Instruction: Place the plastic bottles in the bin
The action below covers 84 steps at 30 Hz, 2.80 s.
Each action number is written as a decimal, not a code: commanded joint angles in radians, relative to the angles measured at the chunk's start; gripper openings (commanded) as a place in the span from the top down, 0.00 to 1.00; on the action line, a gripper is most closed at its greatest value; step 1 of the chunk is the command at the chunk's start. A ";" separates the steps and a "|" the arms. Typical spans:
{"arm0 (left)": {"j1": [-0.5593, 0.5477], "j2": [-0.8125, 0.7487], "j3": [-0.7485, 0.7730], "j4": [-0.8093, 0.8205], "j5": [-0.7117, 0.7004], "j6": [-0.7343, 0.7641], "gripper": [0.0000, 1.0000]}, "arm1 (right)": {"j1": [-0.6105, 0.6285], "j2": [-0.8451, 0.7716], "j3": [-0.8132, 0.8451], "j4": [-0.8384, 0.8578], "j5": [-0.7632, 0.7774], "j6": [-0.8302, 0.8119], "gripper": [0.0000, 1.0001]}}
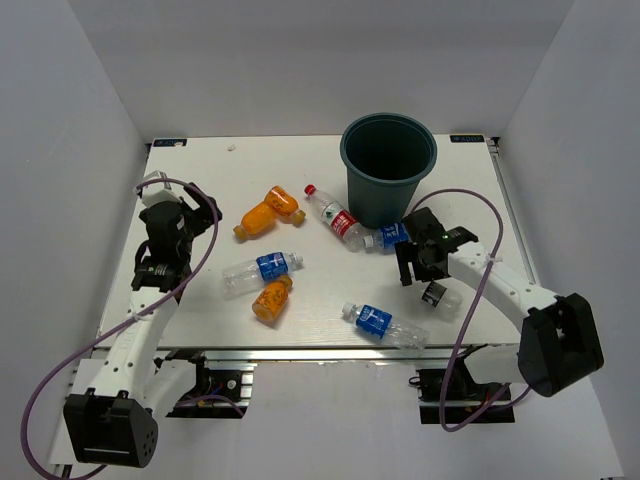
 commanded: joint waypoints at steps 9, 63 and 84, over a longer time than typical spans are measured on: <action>0.002 0.004 -0.008 0.018 -0.027 0.013 0.02 | 0.011 0.079 0.053 -0.045 -0.075 -0.333 0.11; 0.001 0.735 0.331 0.001 0.622 0.462 0.02 | -0.151 0.265 0.757 0.588 -0.284 -0.196 0.11; -0.012 1.027 0.527 -0.105 0.778 0.577 0.18 | -0.184 -0.494 -0.082 0.702 -0.249 0.031 0.11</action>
